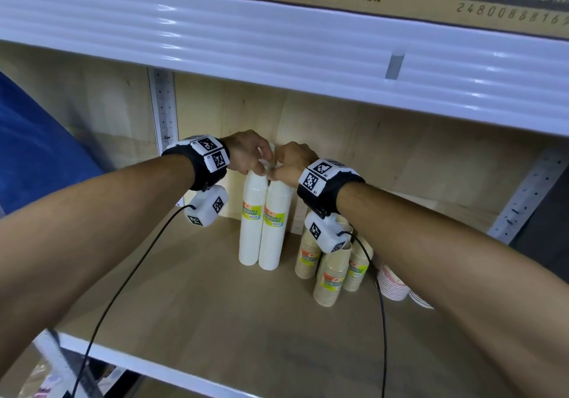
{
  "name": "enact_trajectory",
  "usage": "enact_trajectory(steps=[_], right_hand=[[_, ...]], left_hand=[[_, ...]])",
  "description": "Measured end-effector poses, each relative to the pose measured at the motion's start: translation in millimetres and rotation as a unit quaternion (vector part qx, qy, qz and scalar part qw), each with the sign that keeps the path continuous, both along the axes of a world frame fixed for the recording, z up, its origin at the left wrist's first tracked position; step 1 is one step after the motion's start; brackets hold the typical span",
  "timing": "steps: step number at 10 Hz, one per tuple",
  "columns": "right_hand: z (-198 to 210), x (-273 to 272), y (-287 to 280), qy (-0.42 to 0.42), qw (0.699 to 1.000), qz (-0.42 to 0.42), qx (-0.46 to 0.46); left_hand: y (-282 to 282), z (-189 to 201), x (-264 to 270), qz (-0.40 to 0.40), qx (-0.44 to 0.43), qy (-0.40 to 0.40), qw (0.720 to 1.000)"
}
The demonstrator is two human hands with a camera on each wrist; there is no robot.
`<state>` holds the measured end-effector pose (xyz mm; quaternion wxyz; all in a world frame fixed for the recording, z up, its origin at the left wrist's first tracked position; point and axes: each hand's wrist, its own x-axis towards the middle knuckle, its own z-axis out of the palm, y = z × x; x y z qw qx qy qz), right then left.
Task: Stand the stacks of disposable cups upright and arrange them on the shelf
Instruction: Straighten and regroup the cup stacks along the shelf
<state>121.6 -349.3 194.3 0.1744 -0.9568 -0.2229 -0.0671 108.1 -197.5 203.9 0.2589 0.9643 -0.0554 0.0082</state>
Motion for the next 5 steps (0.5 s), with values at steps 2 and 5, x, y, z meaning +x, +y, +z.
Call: enact_trajectory(steps=[2,5], right_hand=[[20,-25,-18,-0.026,0.999,0.006,-0.023],[-31,-134,-72,0.082,0.992,0.091,0.042]], left_hand=[[-1,19,-19,0.008,0.038,-0.048,0.998],[0,-12,-140,-0.071,-0.11,-0.088,0.987]])
